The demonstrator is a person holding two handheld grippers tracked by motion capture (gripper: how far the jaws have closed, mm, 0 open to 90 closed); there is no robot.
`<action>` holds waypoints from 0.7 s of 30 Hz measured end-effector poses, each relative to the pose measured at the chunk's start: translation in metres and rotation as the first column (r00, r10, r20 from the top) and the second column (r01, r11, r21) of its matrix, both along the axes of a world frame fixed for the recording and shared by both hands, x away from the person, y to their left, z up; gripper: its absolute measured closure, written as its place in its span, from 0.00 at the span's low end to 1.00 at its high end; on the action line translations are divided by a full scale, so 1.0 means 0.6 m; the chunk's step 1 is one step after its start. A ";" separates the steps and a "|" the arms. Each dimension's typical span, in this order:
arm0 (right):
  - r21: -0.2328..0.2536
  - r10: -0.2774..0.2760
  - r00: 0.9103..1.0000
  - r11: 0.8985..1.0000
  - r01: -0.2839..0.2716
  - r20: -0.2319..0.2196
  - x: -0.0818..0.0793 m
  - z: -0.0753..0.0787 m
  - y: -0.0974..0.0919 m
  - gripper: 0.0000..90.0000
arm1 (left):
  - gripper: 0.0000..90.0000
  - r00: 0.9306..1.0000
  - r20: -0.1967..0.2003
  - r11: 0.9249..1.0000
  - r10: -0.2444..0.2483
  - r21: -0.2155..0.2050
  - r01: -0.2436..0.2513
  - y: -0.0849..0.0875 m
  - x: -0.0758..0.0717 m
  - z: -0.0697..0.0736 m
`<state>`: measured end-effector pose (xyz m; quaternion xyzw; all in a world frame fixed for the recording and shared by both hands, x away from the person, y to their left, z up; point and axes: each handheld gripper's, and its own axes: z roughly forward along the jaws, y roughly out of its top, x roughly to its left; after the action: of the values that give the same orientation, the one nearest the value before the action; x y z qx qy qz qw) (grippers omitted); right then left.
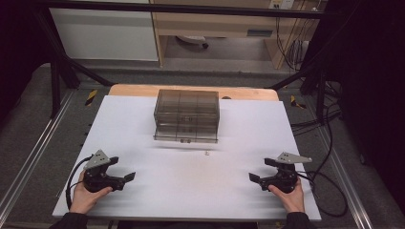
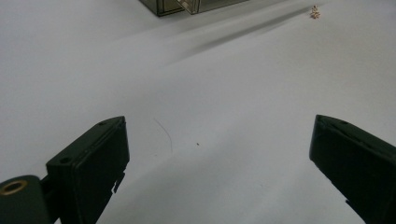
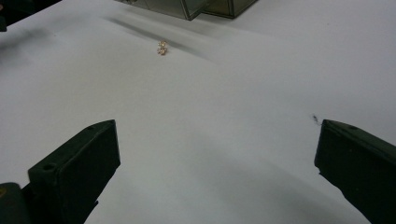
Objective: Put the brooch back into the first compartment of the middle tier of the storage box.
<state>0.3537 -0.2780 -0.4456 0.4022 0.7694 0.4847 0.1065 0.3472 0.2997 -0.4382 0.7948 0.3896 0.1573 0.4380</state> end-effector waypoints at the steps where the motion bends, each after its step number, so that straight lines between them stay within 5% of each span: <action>1: -0.002 0.000 1.000 1.000 0.000 0.000 0.000 0.000 0.000 0.01 | 0.06 1.000 -0.001 1.000 -0.002 0.003 0.002 0.001 0.000 0.000; 21: -0.016 0.004 1.000 1.000 -0.004 -0.021 0.003 0.003 0.011 0.01 | 0.06 1.000 -0.001 1.000 -0.002 -0.004 0.002 0.006 -0.002 -0.002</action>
<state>0.3556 -0.2717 -0.4438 0.4050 0.7751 0.4744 0.1007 0.3460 0.3031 -0.4392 0.7944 0.3892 0.1555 0.4397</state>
